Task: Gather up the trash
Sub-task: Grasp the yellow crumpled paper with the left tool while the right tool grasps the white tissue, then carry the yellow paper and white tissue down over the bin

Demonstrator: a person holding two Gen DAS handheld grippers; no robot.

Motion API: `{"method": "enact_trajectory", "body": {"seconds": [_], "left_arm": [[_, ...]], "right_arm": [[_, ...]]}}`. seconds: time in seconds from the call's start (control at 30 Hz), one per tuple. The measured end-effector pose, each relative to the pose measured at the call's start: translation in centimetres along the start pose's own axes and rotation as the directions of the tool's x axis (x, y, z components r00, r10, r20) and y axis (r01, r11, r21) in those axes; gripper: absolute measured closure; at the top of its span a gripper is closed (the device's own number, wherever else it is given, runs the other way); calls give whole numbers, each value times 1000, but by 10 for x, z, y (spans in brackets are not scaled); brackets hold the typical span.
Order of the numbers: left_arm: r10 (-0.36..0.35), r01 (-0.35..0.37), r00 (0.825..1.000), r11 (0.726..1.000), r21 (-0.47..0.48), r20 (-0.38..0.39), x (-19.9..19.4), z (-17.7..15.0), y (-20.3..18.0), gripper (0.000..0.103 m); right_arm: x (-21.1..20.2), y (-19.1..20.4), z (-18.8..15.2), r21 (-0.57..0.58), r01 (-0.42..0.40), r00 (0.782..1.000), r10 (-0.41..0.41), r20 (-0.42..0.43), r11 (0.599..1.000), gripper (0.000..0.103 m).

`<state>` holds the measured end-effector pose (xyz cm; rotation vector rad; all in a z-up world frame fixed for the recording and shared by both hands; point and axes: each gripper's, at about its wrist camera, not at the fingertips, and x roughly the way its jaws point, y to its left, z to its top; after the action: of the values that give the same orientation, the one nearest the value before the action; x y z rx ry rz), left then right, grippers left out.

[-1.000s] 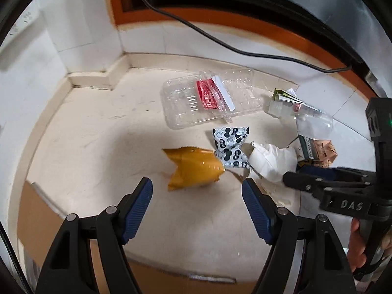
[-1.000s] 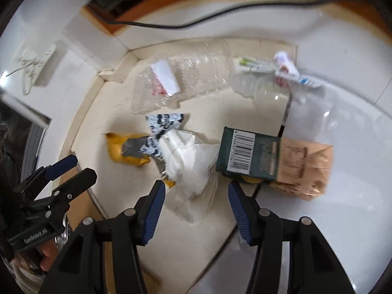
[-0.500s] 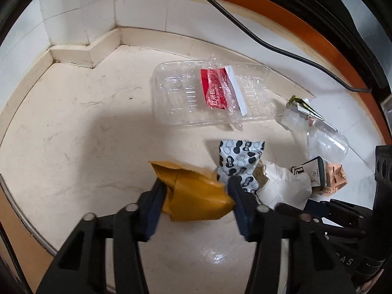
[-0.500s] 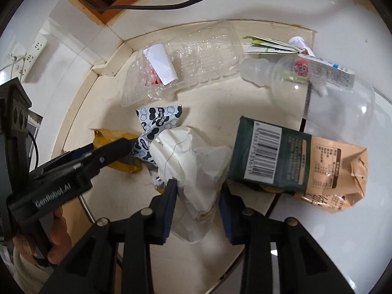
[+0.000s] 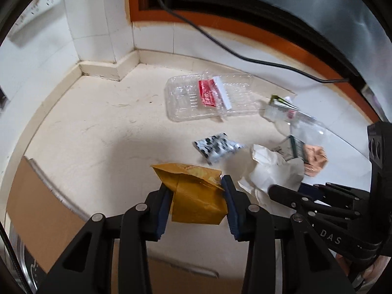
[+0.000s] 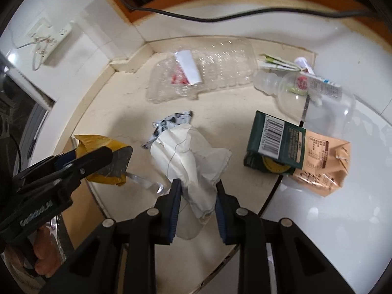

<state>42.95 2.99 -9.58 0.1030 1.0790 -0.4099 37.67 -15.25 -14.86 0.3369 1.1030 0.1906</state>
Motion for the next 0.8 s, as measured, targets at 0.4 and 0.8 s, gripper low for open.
{"method": "enact_trajectory", "body": {"seconds": [0.4,0.8], "left_arm": [[41,-43,995,999,19,95,-86,-49,-65,65],[57,-55,990,998,-17,128,-165,-123,-131,65]], "right_arm": [[-84,6,-36,-96,-63,994,70,81,993,77],[-163,-17,-110,-170,-88,992,102,79,982,77]]}}
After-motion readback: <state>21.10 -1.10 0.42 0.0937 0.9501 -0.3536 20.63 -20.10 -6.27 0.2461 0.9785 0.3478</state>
